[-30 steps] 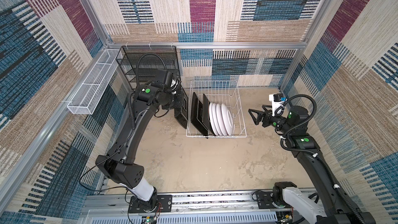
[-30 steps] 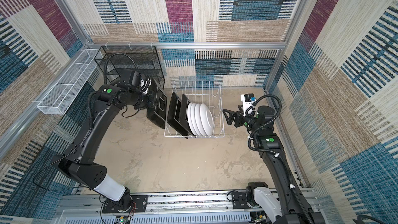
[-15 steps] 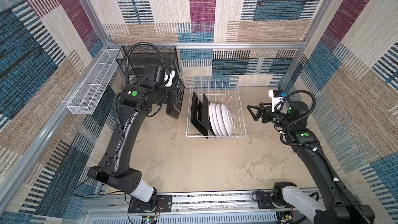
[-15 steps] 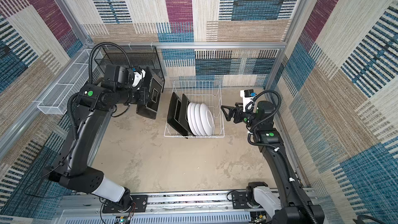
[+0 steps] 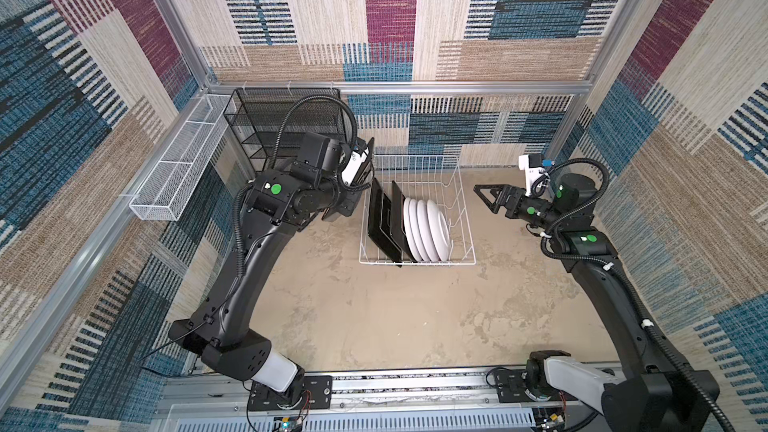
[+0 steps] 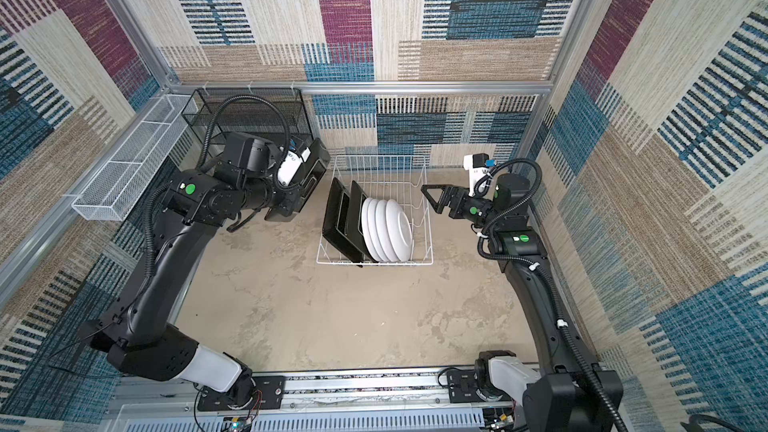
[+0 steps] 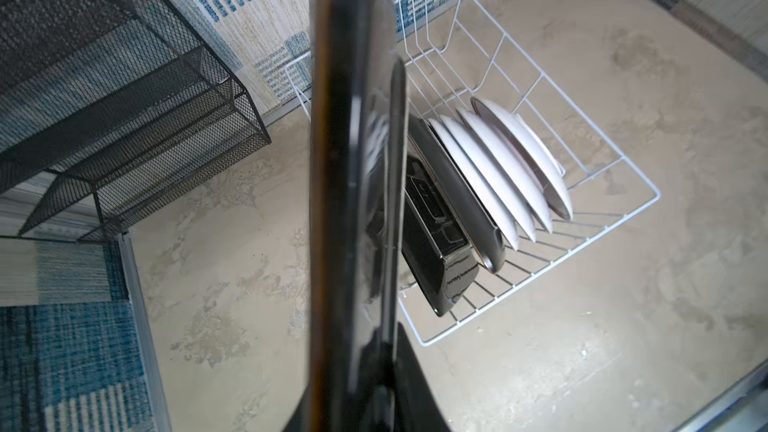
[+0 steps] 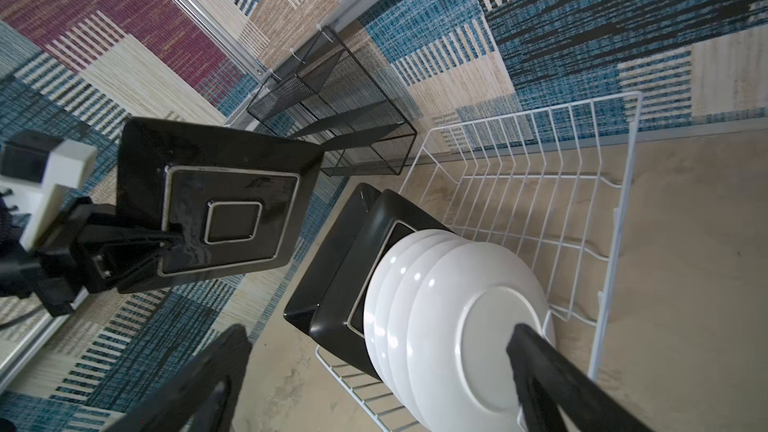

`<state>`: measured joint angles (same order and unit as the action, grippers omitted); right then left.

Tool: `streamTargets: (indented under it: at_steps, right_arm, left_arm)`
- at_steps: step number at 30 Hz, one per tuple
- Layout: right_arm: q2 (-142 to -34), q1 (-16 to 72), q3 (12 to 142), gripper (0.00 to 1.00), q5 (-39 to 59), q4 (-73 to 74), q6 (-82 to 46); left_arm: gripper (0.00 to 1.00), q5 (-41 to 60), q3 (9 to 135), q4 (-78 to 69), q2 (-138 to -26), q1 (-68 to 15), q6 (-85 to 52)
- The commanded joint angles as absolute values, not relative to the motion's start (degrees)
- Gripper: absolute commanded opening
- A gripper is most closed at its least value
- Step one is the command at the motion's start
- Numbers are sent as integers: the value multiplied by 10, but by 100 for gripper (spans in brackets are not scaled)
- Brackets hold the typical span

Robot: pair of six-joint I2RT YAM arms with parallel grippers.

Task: Unload the plates from the dish rack

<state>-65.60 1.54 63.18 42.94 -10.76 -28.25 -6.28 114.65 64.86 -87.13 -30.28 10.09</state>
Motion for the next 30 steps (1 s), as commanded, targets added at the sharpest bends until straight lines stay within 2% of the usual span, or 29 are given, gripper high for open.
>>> streamTargets:
  at_steps: [1, 7, 14, 21, 30]
  right_arm:
    - [-662, 17, 649, 100, 472, -94, -358]
    - [-686, 18, 679, 99, 516, -57, -433]
    - [-725, 32, 722, 97, 526, -78, -453]
    - [-753, 86, 738, 91, 488, -85, -454]
    - [-783, 139, 739, 86, 451, -88, -474]
  left_arm:
    - [0, -119, 1102, 474, -843, -321, 196]
    - [0, -130, 975, 313, -777, -355, 328]
    - [0, -131, 828, 126, -712, -386, 485]
    - [0, -127, 763, 63, -699, -408, 564]
    - [0, -171, 702, -13, -701, -441, 673]
